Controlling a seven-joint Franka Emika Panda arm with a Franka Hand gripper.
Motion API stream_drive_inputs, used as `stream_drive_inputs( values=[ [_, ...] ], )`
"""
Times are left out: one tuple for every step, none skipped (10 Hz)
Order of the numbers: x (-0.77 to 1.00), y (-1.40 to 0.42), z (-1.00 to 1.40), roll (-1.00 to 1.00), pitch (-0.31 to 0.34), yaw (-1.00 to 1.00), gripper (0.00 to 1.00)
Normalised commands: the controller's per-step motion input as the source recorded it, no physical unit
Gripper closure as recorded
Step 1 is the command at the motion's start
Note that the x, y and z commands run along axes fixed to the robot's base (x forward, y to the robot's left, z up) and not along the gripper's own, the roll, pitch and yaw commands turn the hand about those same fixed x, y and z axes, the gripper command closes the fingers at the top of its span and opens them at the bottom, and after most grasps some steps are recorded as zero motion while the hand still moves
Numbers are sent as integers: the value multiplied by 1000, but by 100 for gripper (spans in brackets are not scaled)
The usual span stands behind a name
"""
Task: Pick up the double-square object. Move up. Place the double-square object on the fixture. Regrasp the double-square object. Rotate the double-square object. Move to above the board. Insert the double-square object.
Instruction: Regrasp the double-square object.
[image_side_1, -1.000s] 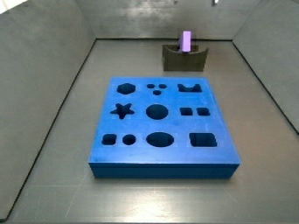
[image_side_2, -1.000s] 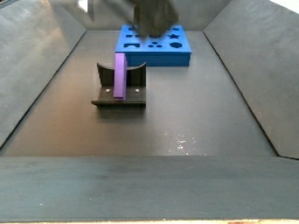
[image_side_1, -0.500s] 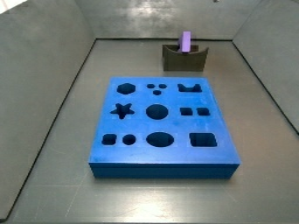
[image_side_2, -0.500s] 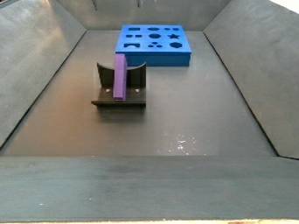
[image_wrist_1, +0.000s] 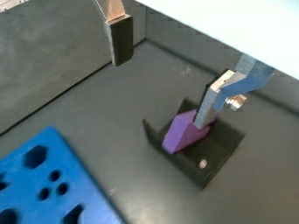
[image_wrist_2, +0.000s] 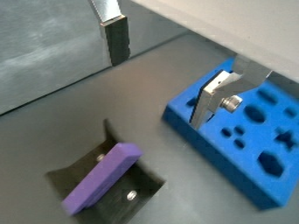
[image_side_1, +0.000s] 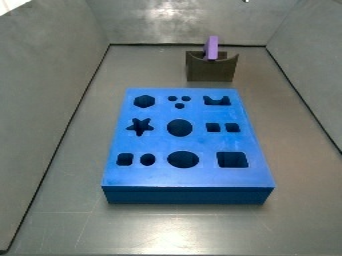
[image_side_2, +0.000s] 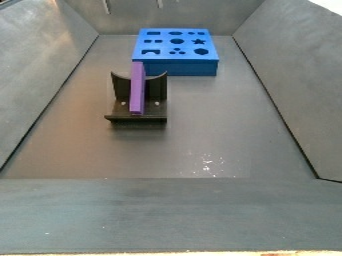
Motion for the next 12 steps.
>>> stream_drive_inputs(
  values=[
    [-27, -27, 3, 1000, -3, 25, 0],
    [-23, -24, 7, 1000, -8, 26, 0],
    [-26, -24, 4, 1000, -8, 28, 0],
    [-24, -23, 6, 1000, -7, 29, 0],
    [-11, -24, 8, 1000, 0, 31, 0],
    [-1, -23, 8, 1000, 3, 32, 0],
    [19, -24, 0, 1000, 13, 34, 0],
    [33, -26, -5, 1000, 21, 38, 0],
    [49, -29, -7, 1000, 37, 43, 0],
    [59, -32, -7, 1000, 46, 47, 0],
    [76, -34, -14, 1000, 73, 58, 0],
    [88, -41, -13, 1000, 98, 70, 0]
  ],
)
